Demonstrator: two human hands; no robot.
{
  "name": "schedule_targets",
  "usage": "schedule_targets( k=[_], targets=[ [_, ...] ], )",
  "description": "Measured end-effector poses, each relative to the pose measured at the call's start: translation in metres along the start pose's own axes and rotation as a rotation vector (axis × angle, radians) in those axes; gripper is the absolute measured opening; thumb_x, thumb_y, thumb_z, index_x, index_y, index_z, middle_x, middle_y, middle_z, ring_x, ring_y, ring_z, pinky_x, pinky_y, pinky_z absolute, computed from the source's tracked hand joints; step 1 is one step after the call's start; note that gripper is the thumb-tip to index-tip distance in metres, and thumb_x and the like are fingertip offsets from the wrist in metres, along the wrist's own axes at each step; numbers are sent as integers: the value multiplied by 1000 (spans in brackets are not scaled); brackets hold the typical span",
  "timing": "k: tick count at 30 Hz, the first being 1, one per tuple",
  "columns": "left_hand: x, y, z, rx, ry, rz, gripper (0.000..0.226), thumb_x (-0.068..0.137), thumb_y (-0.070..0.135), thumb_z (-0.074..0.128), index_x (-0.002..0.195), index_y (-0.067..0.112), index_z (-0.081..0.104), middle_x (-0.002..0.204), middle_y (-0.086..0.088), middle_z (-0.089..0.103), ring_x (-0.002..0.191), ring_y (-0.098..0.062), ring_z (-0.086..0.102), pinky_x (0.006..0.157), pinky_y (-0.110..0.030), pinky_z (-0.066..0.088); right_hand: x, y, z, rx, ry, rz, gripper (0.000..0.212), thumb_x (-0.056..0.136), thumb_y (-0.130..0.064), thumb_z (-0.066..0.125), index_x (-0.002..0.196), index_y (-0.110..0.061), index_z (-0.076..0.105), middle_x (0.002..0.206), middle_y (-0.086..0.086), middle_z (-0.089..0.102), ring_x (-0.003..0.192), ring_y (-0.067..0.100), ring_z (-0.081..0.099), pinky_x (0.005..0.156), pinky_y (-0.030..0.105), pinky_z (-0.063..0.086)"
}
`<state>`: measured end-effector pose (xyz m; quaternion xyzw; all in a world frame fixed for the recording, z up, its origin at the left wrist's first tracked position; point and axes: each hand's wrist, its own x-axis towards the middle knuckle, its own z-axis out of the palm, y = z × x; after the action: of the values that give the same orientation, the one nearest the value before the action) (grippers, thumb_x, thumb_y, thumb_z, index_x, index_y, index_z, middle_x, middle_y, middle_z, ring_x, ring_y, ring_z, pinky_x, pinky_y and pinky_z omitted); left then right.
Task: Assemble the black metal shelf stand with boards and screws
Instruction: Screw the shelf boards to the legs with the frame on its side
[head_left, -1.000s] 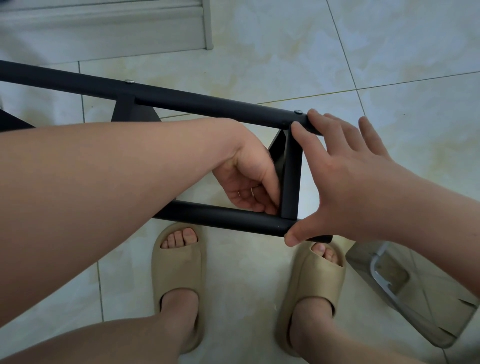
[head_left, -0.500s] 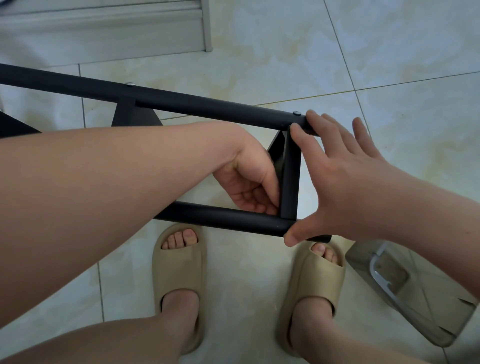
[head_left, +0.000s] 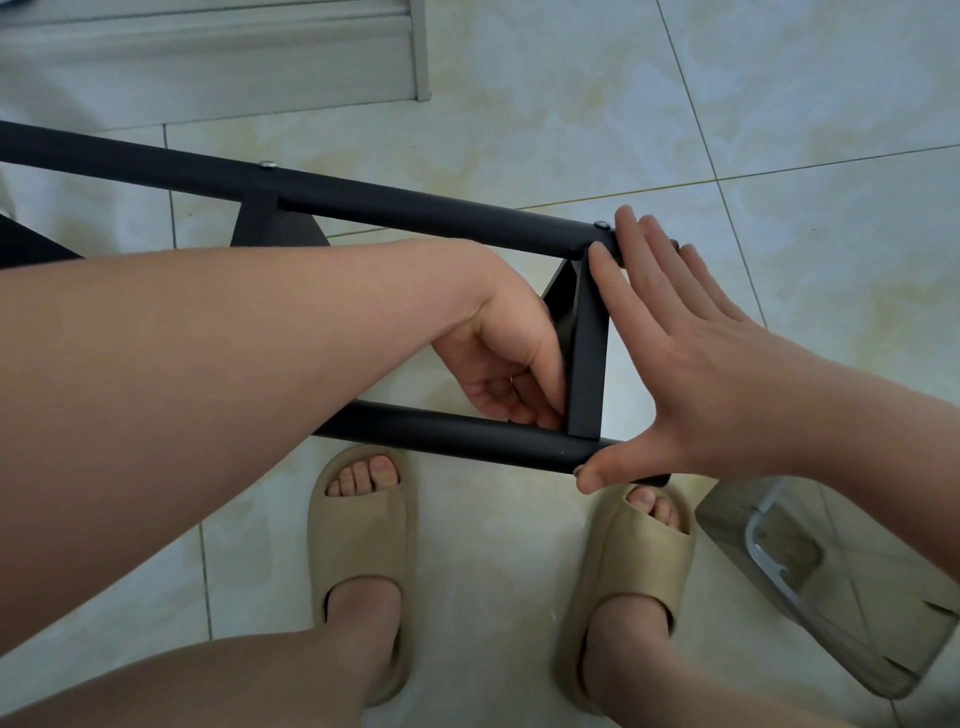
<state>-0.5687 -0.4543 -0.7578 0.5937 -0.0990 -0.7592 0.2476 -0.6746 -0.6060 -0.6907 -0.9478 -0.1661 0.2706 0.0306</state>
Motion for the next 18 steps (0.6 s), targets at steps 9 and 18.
schedule_targets(
  k=[9,18],
  targets=[
    [-2,2,0,-67,-41,20,15,91,0,58,90,9,71,79,-4,71,70,-13,64,74,-24,53,1,2,1,23,5,-9,151,48,-108,25,152,-14,-34,155,8,-46,144,21,-42,120,35,-20],
    [1,1,1,-75,-13,58,19,91,-5,59,85,8,71,78,-5,71,66,-11,66,69,-21,56,1,2,2,33,8,-8,152,46,-108,24,151,-16,-35,155,7,-46,144,21,-41,121,36,-18]
  ],
)
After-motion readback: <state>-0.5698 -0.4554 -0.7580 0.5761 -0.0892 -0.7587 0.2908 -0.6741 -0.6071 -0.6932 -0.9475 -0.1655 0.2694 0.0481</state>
